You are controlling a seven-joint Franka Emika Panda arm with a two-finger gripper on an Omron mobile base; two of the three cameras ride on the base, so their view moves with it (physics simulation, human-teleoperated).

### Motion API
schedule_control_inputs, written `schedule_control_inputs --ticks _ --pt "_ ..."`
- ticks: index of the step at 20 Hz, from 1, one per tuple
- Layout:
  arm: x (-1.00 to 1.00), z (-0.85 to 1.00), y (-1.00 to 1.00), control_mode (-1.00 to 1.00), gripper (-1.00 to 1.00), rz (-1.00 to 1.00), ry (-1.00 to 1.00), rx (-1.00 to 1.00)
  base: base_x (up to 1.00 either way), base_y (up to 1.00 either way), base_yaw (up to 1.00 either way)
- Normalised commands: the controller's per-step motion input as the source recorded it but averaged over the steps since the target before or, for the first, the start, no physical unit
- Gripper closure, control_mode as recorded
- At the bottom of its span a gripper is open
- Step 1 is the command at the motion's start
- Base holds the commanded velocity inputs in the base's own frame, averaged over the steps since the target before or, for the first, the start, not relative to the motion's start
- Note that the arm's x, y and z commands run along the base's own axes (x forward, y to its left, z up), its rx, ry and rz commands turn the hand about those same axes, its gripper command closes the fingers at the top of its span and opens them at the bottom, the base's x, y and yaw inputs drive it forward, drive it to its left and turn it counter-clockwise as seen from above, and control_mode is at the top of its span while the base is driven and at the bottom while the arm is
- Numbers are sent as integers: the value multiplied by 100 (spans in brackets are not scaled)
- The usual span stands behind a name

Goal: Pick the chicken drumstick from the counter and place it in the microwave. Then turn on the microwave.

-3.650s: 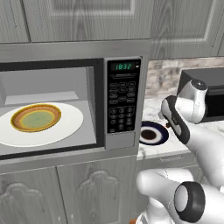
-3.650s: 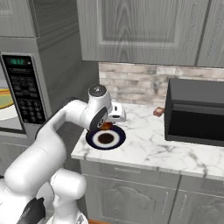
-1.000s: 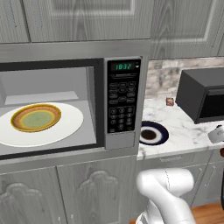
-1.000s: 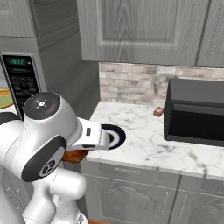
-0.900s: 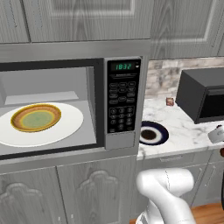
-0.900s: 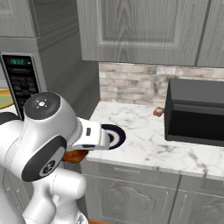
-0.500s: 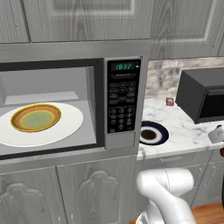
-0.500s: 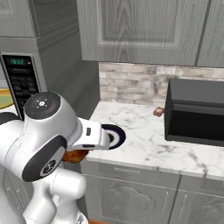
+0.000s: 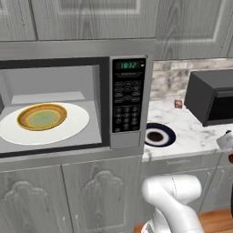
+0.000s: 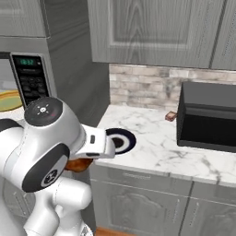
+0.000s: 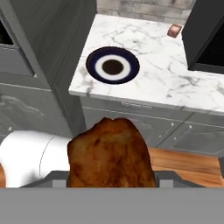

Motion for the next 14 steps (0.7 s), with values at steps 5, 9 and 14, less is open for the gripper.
schedule_control_inputs --ticks 5,9,14 --pt "0 0 0 100 100 0 0 0 -30 20 21" --pt "0 0 0 100 100 0 0 0 -17 31 23" --pt "0 0 0 100 100 0 0 0 -21 52 23"
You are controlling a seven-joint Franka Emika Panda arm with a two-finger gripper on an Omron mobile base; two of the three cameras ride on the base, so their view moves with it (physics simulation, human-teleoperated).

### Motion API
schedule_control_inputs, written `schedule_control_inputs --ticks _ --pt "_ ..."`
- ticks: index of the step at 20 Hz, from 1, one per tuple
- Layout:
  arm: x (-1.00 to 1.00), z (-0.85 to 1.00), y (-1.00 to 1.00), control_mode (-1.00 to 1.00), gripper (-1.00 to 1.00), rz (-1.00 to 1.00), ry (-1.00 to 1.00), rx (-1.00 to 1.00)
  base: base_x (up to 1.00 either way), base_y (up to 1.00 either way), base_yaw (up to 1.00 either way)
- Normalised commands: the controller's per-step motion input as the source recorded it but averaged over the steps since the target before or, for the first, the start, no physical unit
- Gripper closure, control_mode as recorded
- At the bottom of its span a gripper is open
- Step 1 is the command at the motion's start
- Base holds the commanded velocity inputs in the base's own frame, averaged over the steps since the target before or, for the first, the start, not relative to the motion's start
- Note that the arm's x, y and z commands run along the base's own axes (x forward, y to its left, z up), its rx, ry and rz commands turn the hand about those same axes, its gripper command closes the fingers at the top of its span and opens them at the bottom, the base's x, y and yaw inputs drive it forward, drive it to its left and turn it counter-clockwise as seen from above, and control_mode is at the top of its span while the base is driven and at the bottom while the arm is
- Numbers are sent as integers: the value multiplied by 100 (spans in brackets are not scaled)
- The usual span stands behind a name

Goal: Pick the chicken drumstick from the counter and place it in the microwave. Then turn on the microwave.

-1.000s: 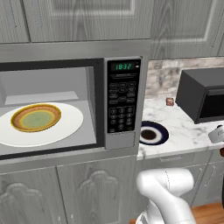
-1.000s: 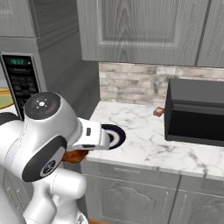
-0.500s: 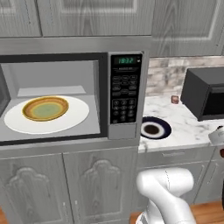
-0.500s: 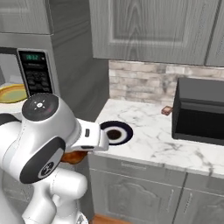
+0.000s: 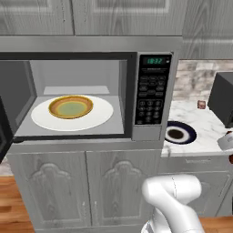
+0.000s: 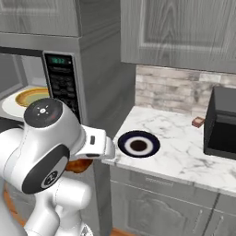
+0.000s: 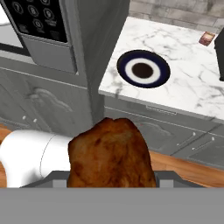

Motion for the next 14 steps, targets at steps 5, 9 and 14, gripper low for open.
schedule_control_inputs --ticks 5,9,14 --pt "0 0 0 100 100 0 0 0 -32 53 19" --pt "0 0 0 100 100 0 0 0 -41 50 15" --pt "0 0 0 100 100 0 0 0 -40 50 18"
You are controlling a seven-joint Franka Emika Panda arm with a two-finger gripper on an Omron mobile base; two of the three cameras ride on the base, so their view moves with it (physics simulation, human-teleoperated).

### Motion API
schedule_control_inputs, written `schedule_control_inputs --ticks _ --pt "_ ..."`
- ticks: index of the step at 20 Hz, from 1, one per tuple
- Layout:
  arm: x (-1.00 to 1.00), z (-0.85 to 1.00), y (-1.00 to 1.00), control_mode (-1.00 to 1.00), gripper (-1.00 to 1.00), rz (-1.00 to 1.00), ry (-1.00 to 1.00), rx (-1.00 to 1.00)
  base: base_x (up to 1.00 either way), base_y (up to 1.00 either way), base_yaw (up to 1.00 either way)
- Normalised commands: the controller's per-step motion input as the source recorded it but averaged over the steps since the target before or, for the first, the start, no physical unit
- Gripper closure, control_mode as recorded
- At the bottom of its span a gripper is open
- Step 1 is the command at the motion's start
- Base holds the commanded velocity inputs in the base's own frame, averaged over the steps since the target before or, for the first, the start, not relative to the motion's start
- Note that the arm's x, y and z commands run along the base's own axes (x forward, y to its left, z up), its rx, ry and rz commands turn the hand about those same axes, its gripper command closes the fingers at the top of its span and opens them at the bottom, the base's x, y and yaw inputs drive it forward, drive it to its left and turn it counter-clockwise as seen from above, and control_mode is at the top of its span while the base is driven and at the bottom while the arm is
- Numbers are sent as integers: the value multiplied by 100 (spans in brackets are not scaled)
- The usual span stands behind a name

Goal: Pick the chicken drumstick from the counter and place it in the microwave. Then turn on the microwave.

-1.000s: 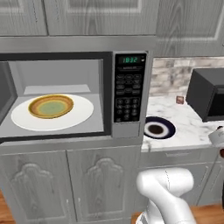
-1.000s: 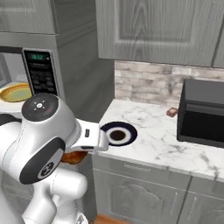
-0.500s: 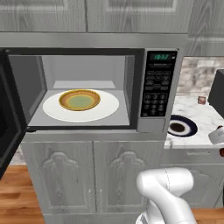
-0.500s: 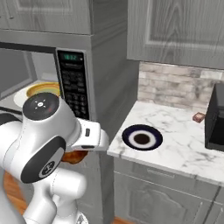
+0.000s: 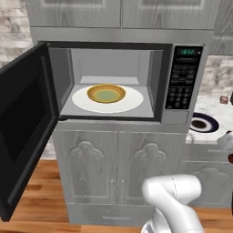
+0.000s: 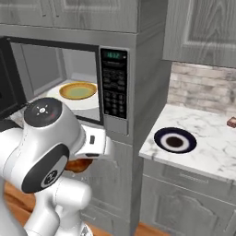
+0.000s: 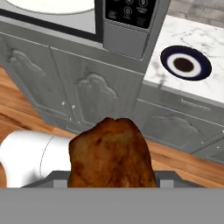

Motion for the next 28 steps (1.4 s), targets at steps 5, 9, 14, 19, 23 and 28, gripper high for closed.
schedule_control_inputs --ticks 5,9,14,19,23,28 --pt "0 0 0 100 100 0 0 0 -9 47 23" --pt "0 0 0 100 100 0 0 0 0 30 25" --pt "0 0 0 100 100 0 0 0 7 19 27" --pt "0 0 0 100 100 0 0 0 11 32 27" --pt "0 0 0 100 100 0 0 0 4 68 22" --pt "0 0 0 100 100 0 0 0 8 59 17"
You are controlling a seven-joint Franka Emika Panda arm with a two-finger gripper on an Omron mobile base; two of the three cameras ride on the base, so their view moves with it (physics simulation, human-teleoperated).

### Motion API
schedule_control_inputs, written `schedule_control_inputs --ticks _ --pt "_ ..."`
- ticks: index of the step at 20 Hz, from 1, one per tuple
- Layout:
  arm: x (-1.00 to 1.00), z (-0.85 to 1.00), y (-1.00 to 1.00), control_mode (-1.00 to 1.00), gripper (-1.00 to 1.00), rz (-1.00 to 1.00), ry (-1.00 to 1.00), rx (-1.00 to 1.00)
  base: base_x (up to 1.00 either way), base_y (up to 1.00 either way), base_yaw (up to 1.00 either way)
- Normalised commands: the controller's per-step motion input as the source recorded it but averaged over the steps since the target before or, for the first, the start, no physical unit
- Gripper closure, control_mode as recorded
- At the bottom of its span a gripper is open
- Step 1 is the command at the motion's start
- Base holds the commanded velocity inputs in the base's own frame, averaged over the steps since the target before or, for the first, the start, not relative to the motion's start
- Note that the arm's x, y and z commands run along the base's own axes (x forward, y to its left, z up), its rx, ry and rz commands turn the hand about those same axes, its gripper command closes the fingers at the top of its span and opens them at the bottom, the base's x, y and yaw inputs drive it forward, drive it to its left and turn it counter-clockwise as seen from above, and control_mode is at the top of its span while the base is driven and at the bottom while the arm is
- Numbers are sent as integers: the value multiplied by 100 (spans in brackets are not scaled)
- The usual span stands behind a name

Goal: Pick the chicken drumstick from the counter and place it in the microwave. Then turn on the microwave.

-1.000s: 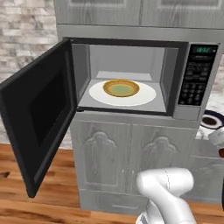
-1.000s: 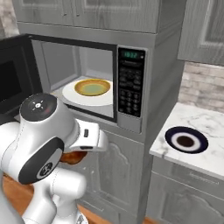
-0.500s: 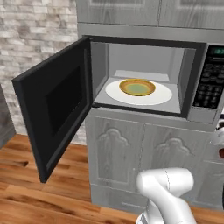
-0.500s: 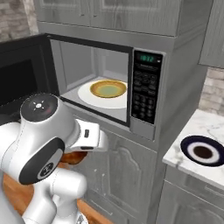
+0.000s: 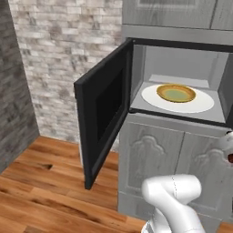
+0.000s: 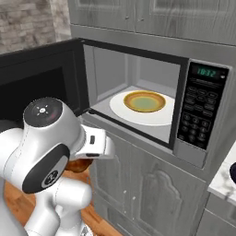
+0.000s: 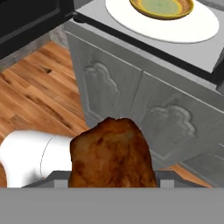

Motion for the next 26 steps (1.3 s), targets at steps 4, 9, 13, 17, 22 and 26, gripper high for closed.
schedule_control_inputs --ticks 4,9,13,17,22,26 --pt "0 0 0 100 100 0 0 0 4 40 10" --pt "0 0 0 100 100 0 0 0 16 2 0" --pt "0 0 0 100 100 0 0 0 34 0 0" --pt "0 0 0 100 100 0 0 0 36 0 0" --pt "0 0 0 100 100 0 0 0 27 -1 0" --pt "0 0 0 100 100 0 0 0 20 -4 0"
